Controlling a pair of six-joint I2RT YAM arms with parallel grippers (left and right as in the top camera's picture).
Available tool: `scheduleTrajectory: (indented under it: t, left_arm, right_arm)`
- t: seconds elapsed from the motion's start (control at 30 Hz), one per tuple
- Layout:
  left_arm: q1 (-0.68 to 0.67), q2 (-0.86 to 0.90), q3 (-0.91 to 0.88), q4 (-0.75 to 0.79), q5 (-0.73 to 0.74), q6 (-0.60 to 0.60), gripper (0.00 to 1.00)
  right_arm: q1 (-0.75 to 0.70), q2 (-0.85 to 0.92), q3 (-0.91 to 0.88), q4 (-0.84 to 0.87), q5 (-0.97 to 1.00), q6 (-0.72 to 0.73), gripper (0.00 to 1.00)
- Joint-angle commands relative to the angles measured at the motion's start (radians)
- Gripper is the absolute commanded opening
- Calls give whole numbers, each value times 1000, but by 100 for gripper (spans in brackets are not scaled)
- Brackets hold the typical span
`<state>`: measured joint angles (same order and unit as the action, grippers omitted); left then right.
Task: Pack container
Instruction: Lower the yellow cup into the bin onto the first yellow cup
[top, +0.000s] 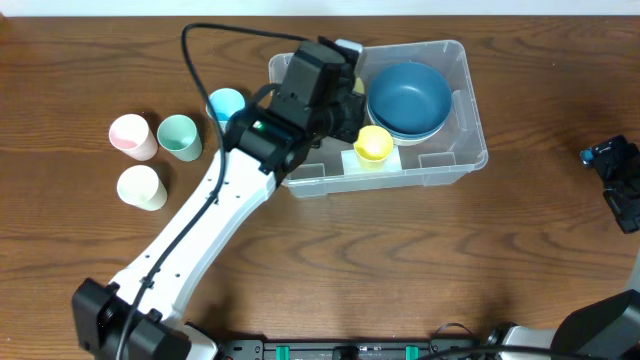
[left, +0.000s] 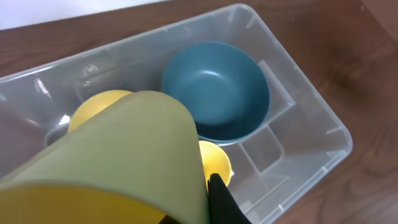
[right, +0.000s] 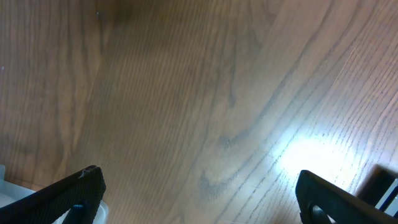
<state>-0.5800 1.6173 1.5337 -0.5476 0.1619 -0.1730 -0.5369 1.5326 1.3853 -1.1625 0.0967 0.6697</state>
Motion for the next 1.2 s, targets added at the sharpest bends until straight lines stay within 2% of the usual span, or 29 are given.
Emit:
scheduleTrajectory:
  t: [0.0,0.4,0.57,1.0,1.07,1.17]
  left_arm:
    - [-29,33,36,-27,10,50,6]
    - [-127,185,36,-87,9,199,6]
    - [-133,215,36,-88,-48,204,6]
    - [-137,258,35,-89,-50,207,6]
    - [-138,257,35,-83,-50,207,20]
    - [-138,257,35,-73,-50,207,51]
  right_arm:
    - [0,-3,0,-1,3,10,99]
    - [0,-3,0,0,4,10,99]
    - [0,-3,0,-1,3,10,99]
    - [0,-3,0,-1,3,10,99]
    - [0,-3,0,-1,3,10,99]
    - [0,-3,0,-1,4,10,99]
